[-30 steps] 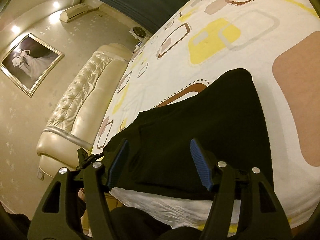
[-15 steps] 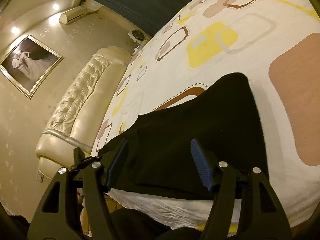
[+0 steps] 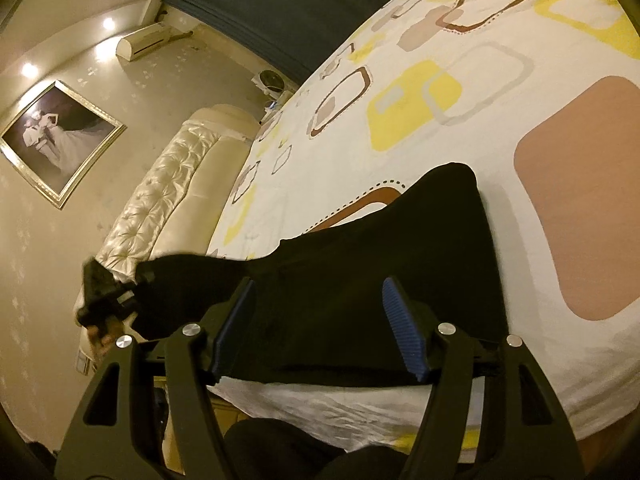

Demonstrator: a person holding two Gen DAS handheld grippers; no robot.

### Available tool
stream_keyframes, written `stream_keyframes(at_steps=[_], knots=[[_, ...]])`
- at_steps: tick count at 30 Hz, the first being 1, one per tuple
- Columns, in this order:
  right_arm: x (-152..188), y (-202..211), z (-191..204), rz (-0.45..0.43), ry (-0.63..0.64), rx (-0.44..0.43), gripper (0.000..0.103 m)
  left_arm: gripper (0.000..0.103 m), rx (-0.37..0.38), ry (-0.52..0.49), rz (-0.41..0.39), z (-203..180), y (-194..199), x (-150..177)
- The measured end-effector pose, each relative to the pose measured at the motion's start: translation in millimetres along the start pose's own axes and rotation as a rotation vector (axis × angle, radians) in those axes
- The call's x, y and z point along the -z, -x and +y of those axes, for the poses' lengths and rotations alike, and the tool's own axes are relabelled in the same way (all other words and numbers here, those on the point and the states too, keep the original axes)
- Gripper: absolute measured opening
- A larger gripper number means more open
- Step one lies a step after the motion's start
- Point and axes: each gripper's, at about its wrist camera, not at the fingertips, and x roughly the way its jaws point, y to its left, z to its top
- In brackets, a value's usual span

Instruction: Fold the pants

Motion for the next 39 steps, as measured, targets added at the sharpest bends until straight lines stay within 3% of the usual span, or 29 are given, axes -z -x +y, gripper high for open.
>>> stream_keyframes(at_steps=[8,14,25,39], knots=[[1,26,-1,-0.036,-0.014,-0.009,0.065,0.013,-0.007,-0.150,0.046,-115,-50,6],[-1,40,-2,-0.058,-0.026,-0.031,0.065,0.013,-0.101,-0.283,0.112,-180,-124,40],[6,57,-26,-0.072,-0.061,-0.028,0.066,0.013,-0.214,-0.356,0.200,-223,-213,91],[17,70,-68,-0.101,-0.156,-0.035,0.066,0.013,-0.259,-0.414,0.171,-247,-211,94]])
